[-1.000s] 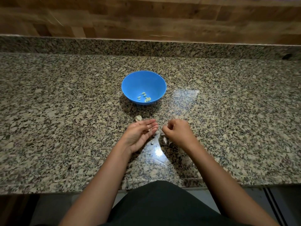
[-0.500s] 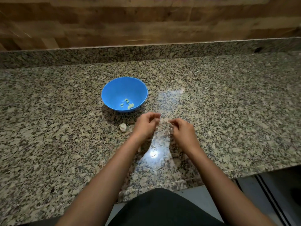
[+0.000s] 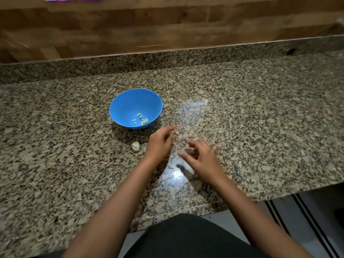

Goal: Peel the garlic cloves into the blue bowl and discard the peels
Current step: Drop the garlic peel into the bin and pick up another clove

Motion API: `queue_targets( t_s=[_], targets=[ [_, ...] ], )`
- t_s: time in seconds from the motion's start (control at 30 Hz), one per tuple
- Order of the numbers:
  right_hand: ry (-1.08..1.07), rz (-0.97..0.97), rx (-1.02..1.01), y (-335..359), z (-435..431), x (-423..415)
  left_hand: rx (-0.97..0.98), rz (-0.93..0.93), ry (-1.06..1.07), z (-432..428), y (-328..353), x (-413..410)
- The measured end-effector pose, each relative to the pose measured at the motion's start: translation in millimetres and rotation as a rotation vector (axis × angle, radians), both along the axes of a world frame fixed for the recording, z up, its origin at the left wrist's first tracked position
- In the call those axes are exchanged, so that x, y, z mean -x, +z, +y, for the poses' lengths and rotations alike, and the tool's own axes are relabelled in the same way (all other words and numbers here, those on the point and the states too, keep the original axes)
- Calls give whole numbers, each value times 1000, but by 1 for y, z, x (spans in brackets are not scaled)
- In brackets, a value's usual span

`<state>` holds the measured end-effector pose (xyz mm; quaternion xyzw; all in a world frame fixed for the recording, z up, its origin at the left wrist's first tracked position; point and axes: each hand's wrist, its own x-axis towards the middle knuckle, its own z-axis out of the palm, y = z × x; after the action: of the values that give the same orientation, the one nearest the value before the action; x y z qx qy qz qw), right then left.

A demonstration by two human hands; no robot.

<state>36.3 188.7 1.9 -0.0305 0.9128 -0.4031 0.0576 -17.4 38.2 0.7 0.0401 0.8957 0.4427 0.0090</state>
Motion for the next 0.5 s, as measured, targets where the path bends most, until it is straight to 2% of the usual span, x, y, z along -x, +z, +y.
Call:
queue_targets(
  t_s=[0.07,0.13,0.23,0.37,0.5],
  targets=[
    [144,-30,-88,-5,-6,-15,-55,25,39,-14,-3,-23],
    [274,-44,-278,-12,-15,-26,-98,31,83,-25,-7,-47],
    [337,62,-508,-27,-29,-29,2,46,116,-33,-15,-75],
    [327,116,-534,-37,-41,2,194,20,61,-36,-30,-95],
    [350,239,-388,-34,-44,18,464,6,19,-30,-41,-84]
  ],
)
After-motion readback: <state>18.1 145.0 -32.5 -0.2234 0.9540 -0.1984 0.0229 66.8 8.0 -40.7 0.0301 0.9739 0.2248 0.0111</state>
